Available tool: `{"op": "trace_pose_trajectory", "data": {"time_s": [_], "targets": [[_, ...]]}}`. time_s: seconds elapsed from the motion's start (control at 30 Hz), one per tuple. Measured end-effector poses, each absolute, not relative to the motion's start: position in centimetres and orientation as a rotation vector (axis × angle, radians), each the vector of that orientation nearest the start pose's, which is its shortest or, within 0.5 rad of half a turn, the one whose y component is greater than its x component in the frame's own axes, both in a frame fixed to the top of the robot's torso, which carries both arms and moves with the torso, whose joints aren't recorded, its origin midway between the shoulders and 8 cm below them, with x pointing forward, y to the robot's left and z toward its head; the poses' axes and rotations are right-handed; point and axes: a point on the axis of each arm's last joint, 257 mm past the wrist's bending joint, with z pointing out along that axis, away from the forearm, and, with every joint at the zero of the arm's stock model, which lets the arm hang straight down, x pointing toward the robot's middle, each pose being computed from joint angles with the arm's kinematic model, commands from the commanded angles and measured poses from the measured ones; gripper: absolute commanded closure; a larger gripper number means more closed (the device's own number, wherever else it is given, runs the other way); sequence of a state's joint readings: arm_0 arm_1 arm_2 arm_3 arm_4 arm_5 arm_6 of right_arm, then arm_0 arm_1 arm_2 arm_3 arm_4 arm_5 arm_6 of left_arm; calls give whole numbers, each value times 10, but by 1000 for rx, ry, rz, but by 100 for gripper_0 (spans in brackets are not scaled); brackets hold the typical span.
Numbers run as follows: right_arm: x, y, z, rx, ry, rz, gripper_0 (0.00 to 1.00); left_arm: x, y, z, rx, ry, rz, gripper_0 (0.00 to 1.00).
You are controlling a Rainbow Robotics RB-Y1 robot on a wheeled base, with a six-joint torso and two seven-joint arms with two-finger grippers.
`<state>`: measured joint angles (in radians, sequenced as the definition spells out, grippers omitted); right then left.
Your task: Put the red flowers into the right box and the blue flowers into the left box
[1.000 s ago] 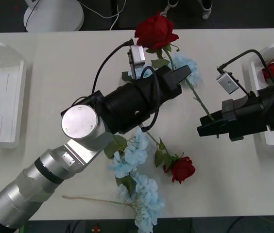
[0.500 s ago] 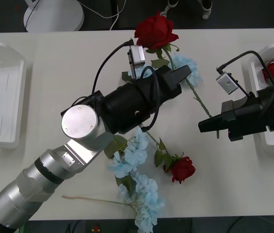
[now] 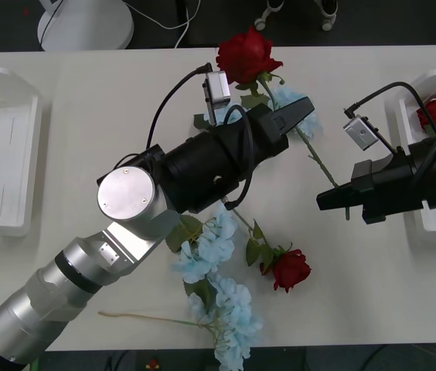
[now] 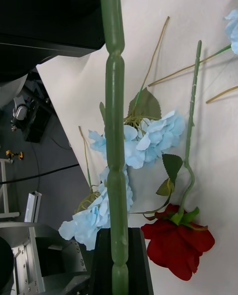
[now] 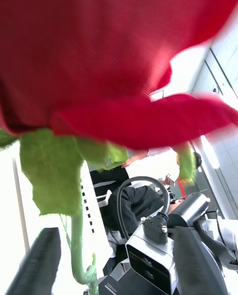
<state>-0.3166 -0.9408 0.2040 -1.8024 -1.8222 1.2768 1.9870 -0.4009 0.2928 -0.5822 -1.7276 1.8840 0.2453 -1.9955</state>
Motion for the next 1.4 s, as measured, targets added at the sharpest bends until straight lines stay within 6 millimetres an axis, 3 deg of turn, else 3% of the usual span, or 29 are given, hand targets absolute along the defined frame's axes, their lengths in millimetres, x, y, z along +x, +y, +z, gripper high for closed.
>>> {"op": "trace_pose_trajectory", "data": {"time_s": [0.17,0.37,0.57,0.7,0.83,0.93,1.03,1.17,1.3,1.4], "targets": [[376,-147,-172,-949,2245,1039,100,455,-103,-56,83,1539,-1594,0],[383,-155,-178,-871,2314,1008,100,459,-78,-65,130,1567,-1518,0],[410,-190,-183,-661,2427,932,100,451,-43,-85,263,1651,-1456,0],[447,-246,-177,-480,2497,798,100,452,-3,-93,333,1707,-1406,0],[485,-333,-162,-299,2528,544,100,452,36,-104,399,1768,-1333,0],[500,-403,-150,-178,2537,334,100,448,63,-126,534,1860,-1210,0],[500,-464,-142,-87,2557,149,100,450,93,-144,636,1942,-1070,0],[488,-528,-141,7,2592,-65,100,452,133,-169,748,2058,-879,0],[474,-571,-153,96,2634,-196,100,455,166,-190,840,2143,-702,0],[461,-605,-165,136,2669,-356,100,459,186,-205,1014,2164,-546,0]]}}
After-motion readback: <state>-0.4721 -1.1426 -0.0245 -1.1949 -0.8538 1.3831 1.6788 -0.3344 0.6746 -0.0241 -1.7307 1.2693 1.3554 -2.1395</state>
